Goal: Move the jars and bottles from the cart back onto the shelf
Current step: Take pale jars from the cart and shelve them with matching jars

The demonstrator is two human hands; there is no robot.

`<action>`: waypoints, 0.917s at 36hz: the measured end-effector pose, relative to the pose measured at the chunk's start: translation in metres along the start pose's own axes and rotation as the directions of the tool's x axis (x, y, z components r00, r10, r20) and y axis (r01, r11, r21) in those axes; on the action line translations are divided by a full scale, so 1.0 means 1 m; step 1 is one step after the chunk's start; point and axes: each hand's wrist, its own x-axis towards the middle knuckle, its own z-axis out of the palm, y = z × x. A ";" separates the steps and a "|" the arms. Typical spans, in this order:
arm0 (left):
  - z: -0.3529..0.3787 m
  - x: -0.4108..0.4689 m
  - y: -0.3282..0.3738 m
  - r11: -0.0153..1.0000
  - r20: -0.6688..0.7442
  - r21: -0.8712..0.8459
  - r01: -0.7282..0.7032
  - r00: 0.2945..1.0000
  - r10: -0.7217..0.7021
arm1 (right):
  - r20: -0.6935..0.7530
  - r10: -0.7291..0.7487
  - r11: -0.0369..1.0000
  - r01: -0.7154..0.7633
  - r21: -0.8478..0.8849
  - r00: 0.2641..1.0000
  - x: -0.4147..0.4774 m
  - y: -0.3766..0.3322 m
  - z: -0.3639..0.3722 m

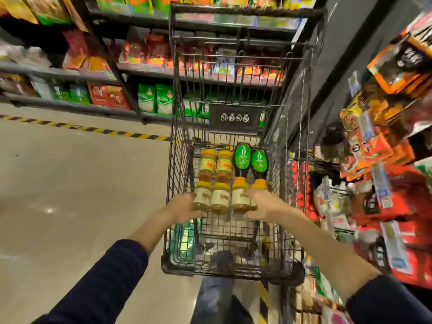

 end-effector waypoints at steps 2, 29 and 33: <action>0.005 0.025 -0.004 1.000 0.023 -0.021 0.017 1.000 -0.016 | 0.015 0.025 0.999 -0.025 0.048 1.000 0.018 0.006 0.005; 0.091 0.216 -0.073 0.760 0.166 -0.419 0.497 0.865 -0.474 | 0.164 0.050 0.801 -0.138 0.583 0.985 0.147 0.060 0.070; 0.094 0.218 -0.080 0.732 0.167 -0.468 0.494 0.864 -0.476 | 0.175 0.066 0.779 -0.160 0.606 0.982 0.143 0.061 0.072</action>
